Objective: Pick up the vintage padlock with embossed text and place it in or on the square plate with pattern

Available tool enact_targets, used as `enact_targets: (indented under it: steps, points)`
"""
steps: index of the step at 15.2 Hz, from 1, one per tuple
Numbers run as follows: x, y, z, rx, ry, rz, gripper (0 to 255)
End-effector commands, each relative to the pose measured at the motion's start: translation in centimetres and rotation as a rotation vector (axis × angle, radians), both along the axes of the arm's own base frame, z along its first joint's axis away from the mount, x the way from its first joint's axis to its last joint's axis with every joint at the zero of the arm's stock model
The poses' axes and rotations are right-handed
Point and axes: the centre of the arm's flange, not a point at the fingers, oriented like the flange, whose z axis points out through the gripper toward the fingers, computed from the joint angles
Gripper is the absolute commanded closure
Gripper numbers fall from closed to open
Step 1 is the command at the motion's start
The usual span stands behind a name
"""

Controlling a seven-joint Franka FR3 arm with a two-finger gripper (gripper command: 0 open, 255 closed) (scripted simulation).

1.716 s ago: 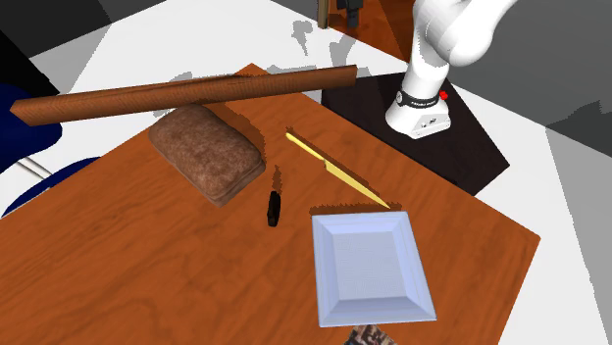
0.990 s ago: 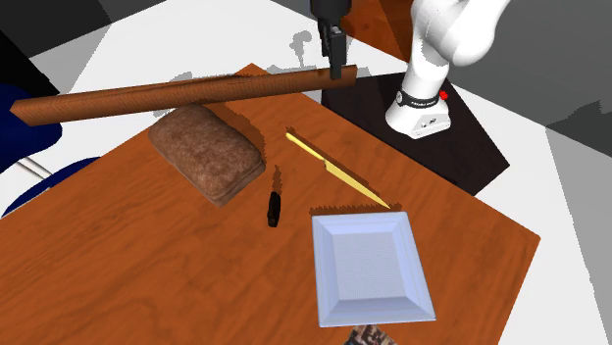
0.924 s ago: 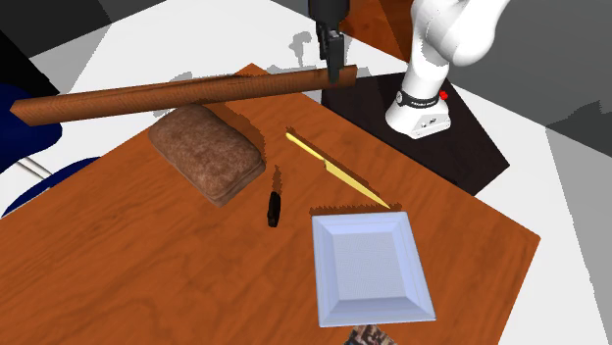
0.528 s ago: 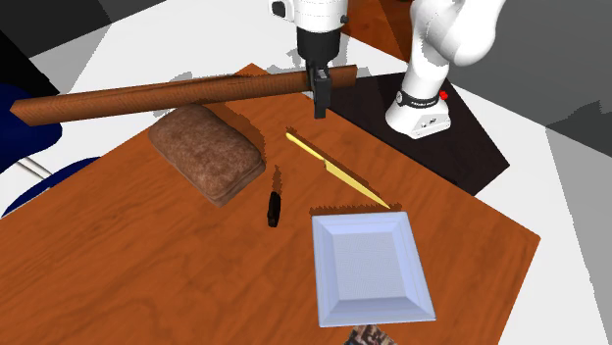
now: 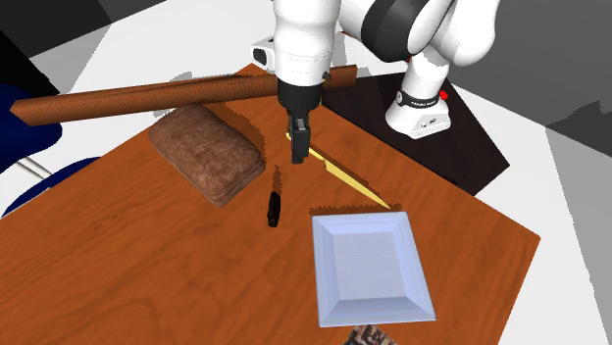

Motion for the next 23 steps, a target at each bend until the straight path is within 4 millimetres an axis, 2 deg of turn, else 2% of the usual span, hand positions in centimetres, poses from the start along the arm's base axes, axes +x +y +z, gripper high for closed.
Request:
enact_targets:
  steps: [1, 7, 15, 22, 23]
  points:
    - [1.1, 2.2, -1.0, 0.004, -0.024, -0.008, 0]
    - [4.7, 7.8, -3.3, 0.009, -0.09, -0.028, 0]
    - [5.5, 8.2, -7.2, 0.009, -0.09, -0.028, 0]
    - [5.5, 8.2, -7.2, 0.009, -0.09, -0.028, 0]
    - [5.5, 8.2, -7.2, 0.009, -0.09, -0.028, 255]
